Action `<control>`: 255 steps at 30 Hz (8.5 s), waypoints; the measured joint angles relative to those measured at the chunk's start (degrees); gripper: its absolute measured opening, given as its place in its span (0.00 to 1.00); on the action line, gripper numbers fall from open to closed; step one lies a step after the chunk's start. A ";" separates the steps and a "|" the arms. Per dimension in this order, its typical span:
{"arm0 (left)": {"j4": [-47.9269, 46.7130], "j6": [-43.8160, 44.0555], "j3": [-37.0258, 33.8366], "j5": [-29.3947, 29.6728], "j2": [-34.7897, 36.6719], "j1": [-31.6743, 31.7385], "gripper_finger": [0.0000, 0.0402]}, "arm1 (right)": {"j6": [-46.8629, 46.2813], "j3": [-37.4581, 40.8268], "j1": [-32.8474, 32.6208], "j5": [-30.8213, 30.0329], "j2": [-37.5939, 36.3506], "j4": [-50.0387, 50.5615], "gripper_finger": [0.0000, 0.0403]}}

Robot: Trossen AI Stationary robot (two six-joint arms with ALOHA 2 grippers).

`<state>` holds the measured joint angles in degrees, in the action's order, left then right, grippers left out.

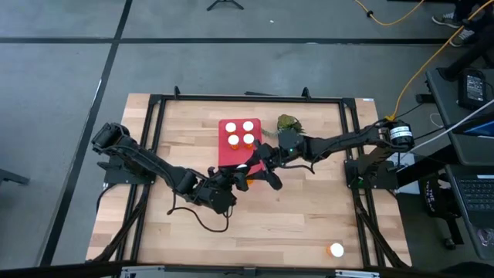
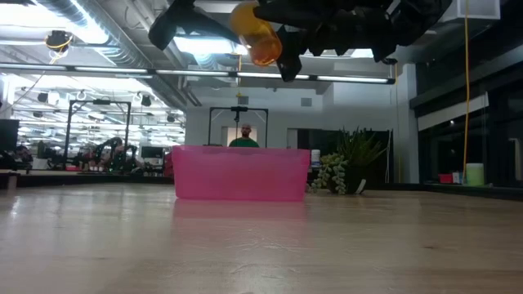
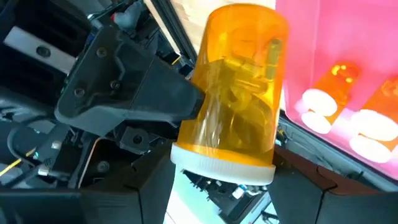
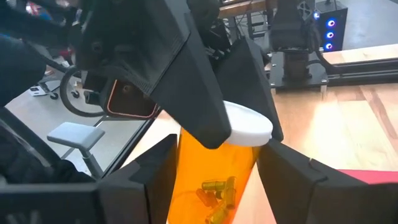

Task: Pick and place pill bottles into a basket
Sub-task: Put the orange pill bottle into the red bin

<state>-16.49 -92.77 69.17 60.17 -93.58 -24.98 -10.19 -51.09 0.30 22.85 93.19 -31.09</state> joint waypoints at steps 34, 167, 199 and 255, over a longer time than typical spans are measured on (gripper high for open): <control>-5.43 22.85 0.04 14.45 3.74 -5.53 0.62 | 1.93 0.00 0.13 -0.26 0.00 -1.31 0.51; 25.24 84.46 -58.51 -43.33 67.45 19.96 0.47 | 10.40 -5.94 1.51 -33.97 29.49 -21.76 0.51; 25.26 84.47 -58.51 -43.30 67.45 19.94 0.47 | 8.81 -8.59 1.49 -34.36 30.10 -15.43 0.51; 25.26 83.99 -58.51 -43.28 67.45 19.94 0.47 | 8.09 -14.64 1.40 -30.30 29.40 -2.32 0.71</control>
<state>8.78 -8.78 10.66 16.88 -26.13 -5.04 -2.10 -65.73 1.69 -7.45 122.58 -33.41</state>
